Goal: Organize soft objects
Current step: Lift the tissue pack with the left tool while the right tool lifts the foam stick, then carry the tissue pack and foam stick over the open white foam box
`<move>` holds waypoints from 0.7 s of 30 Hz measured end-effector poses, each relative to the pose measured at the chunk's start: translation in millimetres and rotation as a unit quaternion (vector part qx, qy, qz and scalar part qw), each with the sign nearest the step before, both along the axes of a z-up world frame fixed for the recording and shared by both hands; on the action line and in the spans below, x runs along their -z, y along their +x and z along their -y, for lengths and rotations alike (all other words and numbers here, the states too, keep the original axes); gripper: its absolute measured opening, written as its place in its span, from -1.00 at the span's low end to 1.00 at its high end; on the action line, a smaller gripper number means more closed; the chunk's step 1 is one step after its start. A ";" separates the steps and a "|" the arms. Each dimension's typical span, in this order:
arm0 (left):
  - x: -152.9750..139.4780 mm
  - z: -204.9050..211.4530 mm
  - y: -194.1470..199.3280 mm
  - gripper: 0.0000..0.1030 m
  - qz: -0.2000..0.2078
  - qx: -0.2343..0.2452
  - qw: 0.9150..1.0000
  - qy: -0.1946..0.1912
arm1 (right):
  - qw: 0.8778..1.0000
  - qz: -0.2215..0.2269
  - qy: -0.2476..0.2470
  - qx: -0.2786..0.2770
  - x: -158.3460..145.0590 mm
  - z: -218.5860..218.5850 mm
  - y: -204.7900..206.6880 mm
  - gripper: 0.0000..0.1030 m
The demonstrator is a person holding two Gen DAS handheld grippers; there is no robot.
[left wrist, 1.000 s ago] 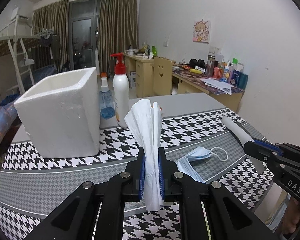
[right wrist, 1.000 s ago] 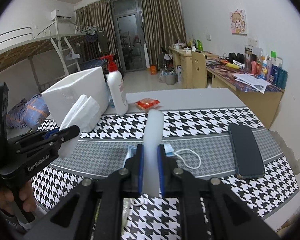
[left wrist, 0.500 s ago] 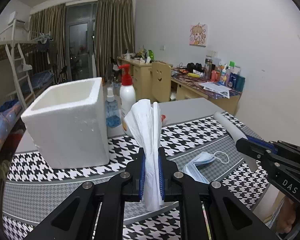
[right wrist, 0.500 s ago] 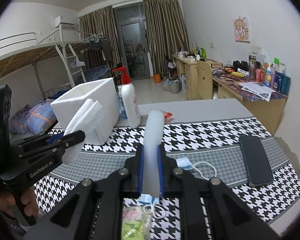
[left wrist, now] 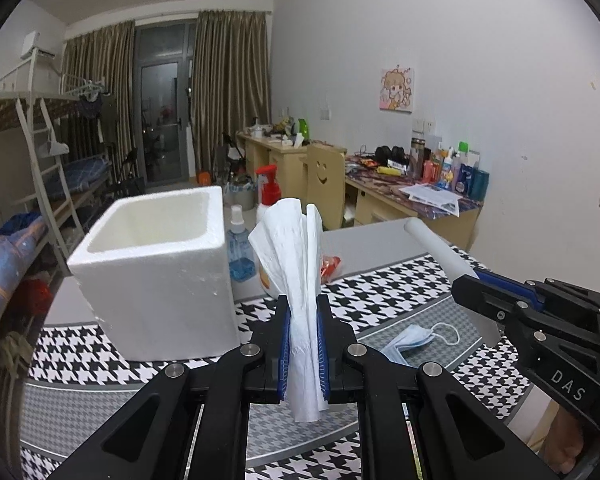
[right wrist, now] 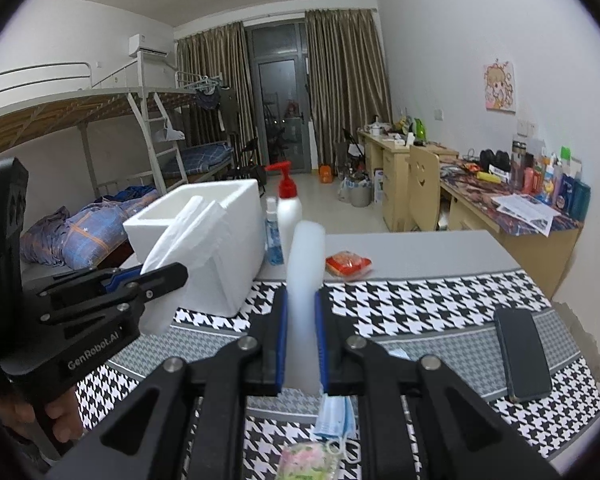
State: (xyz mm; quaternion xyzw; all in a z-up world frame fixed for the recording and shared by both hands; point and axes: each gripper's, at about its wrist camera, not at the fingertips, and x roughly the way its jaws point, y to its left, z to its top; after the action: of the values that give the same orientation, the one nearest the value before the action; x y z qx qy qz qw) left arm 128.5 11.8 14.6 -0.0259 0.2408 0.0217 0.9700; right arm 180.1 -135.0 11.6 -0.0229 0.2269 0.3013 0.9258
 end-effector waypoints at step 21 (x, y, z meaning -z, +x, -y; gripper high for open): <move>-21.8 -53.2 -8.9 -0.76 0.039 -0.046 0.998 -0.002 | 1.000 0.017 -0.008 -0.018 -19.1 -37.9 0.9 -0.68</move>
State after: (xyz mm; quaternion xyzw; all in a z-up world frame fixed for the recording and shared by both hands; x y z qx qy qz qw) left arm 119.5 64.9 36.4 -0.0398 0.2018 0.0652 0.9764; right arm 181.0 -97.1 30.7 -0.0401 0.2133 0.3160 0.9236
